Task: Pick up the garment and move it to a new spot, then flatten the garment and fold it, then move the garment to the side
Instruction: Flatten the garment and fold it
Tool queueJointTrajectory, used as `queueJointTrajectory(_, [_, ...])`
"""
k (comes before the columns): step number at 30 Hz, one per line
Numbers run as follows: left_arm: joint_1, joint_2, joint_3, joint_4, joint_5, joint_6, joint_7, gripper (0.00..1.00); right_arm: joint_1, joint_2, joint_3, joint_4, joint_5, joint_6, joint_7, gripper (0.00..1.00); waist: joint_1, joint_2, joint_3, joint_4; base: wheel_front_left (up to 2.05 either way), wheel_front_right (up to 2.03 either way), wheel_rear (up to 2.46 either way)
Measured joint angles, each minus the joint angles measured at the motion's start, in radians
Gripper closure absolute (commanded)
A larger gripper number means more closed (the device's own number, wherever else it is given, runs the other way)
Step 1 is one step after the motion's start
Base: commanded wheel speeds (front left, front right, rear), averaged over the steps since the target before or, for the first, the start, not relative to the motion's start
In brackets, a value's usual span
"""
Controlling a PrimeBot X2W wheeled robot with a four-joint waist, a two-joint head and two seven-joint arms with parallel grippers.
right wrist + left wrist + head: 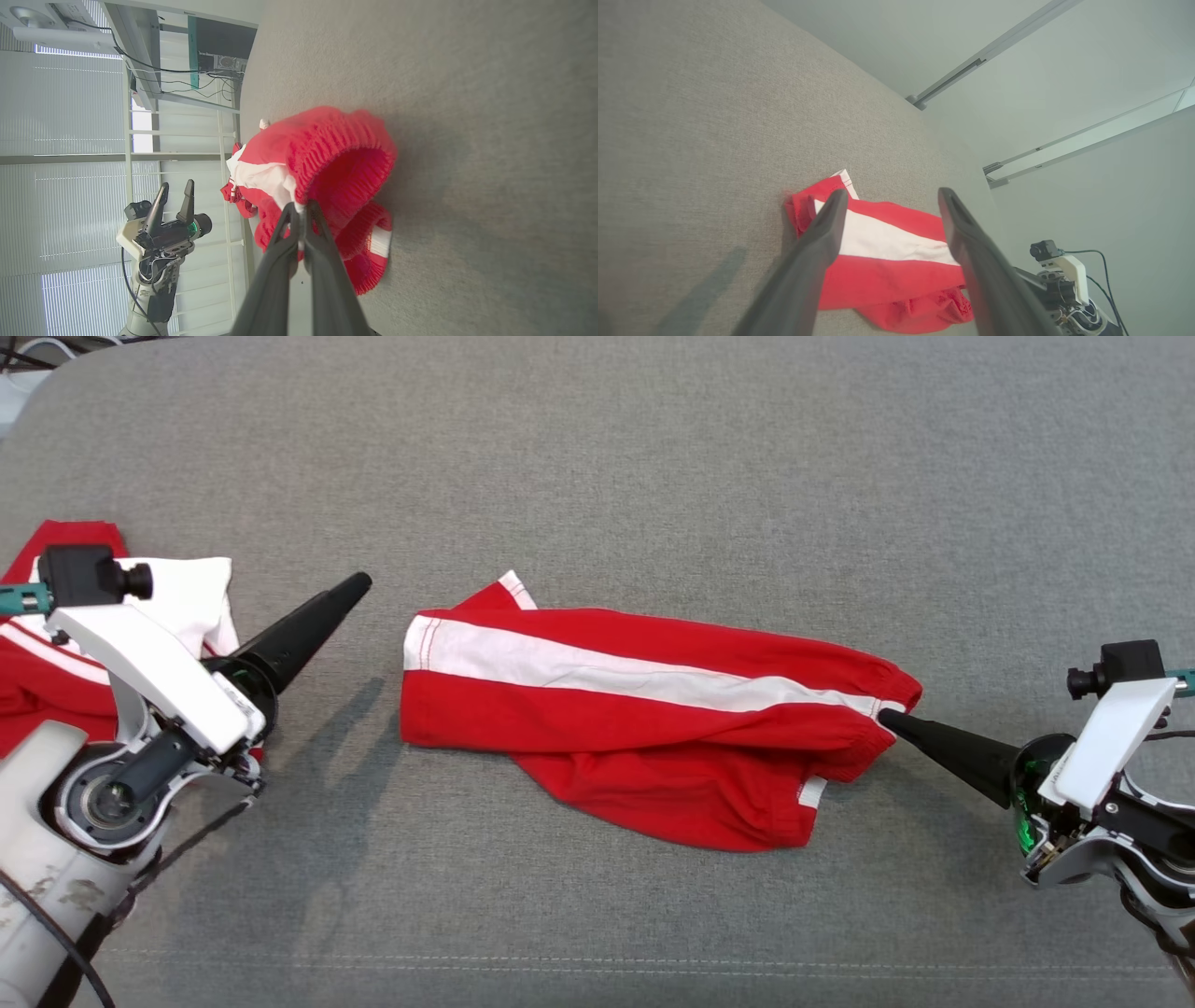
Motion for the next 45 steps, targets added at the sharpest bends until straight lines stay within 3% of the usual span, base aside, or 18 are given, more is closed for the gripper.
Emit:
queueJointTrajectory(7, [0.017, 0.007, 0.093, 0.003, -0.132, 0.0, 0.132, 0.0, 0.003, 0.009, 0.027, -0.039, -0.045, 0.0, -0.005, 1.0, 0.0, 0.0001, 0.024, -0.028, 0.0, 0.0, 0.0])
queueJointTrajectory(15, [-0.017, 0.0, 0.069, 0.118, -0.127, 0.0, 0.271, 0.0, -0.033, 0.077, 0.061, -0.062, -0.091, 0.0, -0.012, 1.0, 0.0, 0.0, 0.048, -0.06, 0.0, 0.0, 0.0])
queueJointTrajectory(27, [-0.044, -0.013, 0.089, 0.176, -0.107, 0.0, 0.304, 0.0, -0.08, 0.131, 0.071, -0.063, -0.115, 0.0, -0.013, 1.0, 0.0, 0.0, 0.087, -0.091, 0.0, 0.0, 0.0])
queueJointTrajectory(45, [-0.04, -0.037, 0.131, 0.204, -0.074, 0.0, 0.351, 0.0, -0.091, 0.152, 0.045, -0.062, -0.133, 0.0, -0.011, 1.0, 0.0, 0.0, 0.097, -0.11, 0.0, 0.0, 0.0])
